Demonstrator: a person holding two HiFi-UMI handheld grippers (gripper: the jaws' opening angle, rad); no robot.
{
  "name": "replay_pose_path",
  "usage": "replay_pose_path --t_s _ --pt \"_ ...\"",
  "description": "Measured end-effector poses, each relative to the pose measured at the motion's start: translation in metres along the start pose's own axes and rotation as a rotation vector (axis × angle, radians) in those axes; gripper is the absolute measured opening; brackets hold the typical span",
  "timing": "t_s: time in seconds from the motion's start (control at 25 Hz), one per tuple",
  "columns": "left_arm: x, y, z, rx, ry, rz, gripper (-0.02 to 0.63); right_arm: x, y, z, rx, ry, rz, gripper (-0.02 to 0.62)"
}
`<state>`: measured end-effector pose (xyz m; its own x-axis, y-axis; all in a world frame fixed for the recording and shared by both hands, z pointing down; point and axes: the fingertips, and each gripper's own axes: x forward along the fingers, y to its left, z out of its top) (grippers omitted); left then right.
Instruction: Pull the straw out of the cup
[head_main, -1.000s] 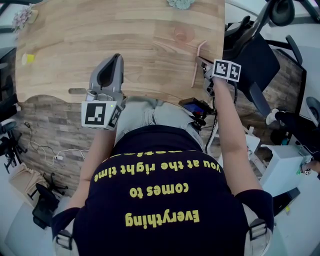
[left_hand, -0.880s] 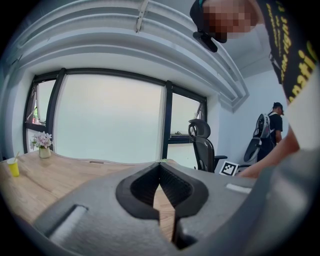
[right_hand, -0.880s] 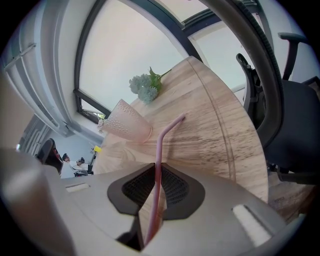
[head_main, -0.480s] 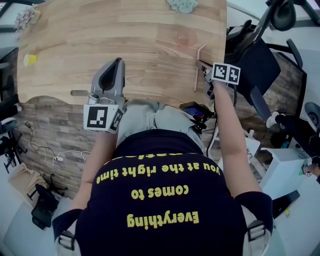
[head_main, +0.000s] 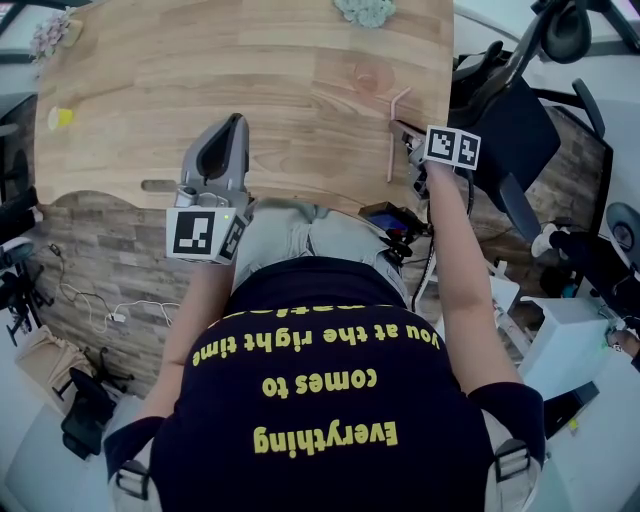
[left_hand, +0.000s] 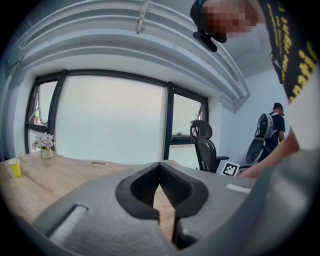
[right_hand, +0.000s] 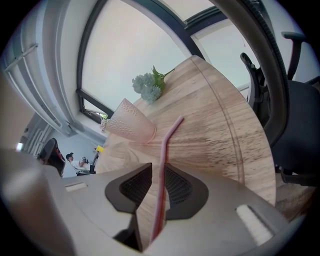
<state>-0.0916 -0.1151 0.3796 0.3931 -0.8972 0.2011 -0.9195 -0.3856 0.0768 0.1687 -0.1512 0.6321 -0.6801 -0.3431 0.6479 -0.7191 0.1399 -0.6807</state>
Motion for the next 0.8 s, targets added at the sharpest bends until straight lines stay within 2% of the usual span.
replay_pose_path --t_s 0.36,0.56,0.64,0.72,0.8 --pt "-0.004 0.001 0.006 0.010 -0.017 0.011 0.000 -0.006 0.003 0.002 0.014 -0.019 0.033 0.160" --pt "-0.006 -0.001 0.008 0.015 -0.023 0.014 0.000 -0.015 0.002 0.006 0.012 -0.042 0.031 0.156" --pt "-0.007 -0.002 0.008 0.016 -0.026 0.014 0.000 -0.021 0.002 0.009 0.005 -0.061 0.028 0.135" --pt "-0.008 -0.003 0.009 0.015 -0.030 0.015 0.000 -0.028 0.004 0.014 -0.003 -0.087 0.030 0.062" --pt "-0.009 -0.004 0.009 0.013 -0.034 0.015 0.000 -0.032 0.008 0.019 -0.011 -0.107 0.045 0.017"
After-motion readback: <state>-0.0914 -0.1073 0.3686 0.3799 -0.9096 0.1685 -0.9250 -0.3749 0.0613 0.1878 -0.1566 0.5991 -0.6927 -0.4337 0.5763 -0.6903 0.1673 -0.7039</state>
